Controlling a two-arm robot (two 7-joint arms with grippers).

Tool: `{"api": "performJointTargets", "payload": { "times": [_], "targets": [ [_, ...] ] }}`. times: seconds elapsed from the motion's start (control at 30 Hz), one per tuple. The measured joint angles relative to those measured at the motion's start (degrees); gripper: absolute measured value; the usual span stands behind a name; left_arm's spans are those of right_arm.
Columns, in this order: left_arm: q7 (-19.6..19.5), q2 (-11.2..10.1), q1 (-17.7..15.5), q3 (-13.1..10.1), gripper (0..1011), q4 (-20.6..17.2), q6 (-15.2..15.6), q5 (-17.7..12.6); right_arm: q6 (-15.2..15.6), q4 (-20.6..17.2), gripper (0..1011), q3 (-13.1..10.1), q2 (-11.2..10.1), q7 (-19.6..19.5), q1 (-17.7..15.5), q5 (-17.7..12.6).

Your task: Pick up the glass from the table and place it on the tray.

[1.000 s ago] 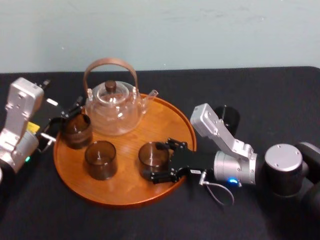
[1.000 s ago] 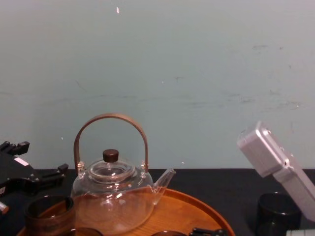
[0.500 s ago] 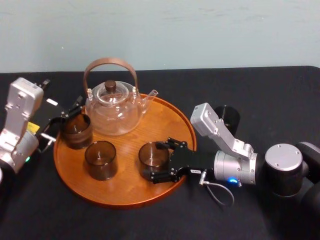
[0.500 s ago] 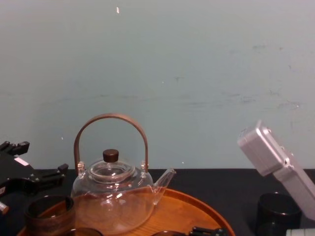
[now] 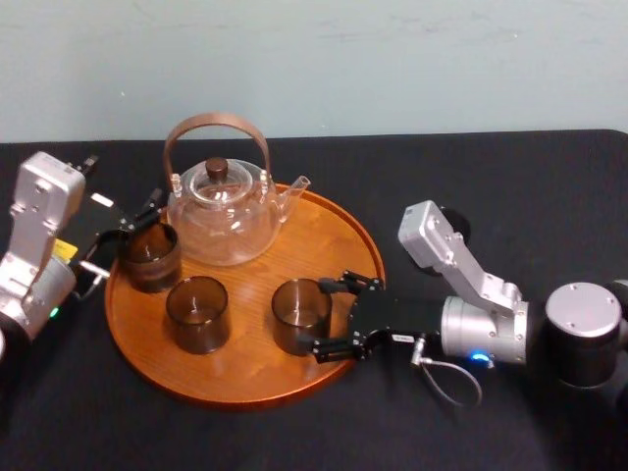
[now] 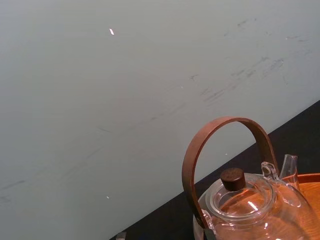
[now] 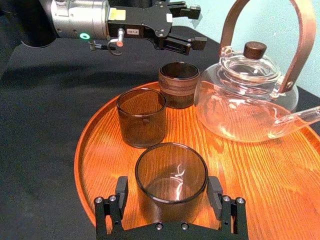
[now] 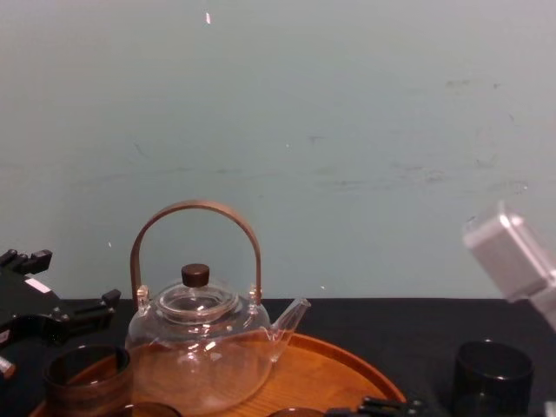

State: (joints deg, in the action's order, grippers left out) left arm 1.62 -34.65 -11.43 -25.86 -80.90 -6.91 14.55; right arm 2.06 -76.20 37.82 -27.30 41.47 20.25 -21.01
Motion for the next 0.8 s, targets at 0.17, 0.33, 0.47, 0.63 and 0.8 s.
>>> {"api": "performJointTargets", "payload": {
  "times": [0.17, 0.33, 0.47, 0.63, 0.8],
  "targets": [
    [0.0, 0.0, 0.0, 0.0, 1001, 0.0, 0.0, 0.0, 0.0, -2.6, 1004, -0.8, -2.4, 0.1, -1.6, -0.9],
    [0.0, 0.0, 0.0, 0.0, 1001, 0.0, 0.0, 0.0, 0.1, -4.8, 1004, -1.9, -4.5, -0.3, -3.2, -1.8],
    [0.0, 0.0, 0.0, 0.0, 1001, 0.0, 0.0, 0.0, 0.0, -7.4, 1004, -3.3, -6.9, -0.8, -5.3, -3.0],
    [0.0, 0.0, 0.0, 0.0, 1001, 0.0, 0.0, 0.0, -0.3, -9.4, 1004, -4.9, -8.9, -1.5, -7.2, -4.0],
    [0.0, 0.0, 0.0, 0.0, 1001, 0.0, 0.0, 0.0, -0.6, -10.8, 1004, -6.7, -10.6, -2.7, -9.1, -4.8]
  ]
}}
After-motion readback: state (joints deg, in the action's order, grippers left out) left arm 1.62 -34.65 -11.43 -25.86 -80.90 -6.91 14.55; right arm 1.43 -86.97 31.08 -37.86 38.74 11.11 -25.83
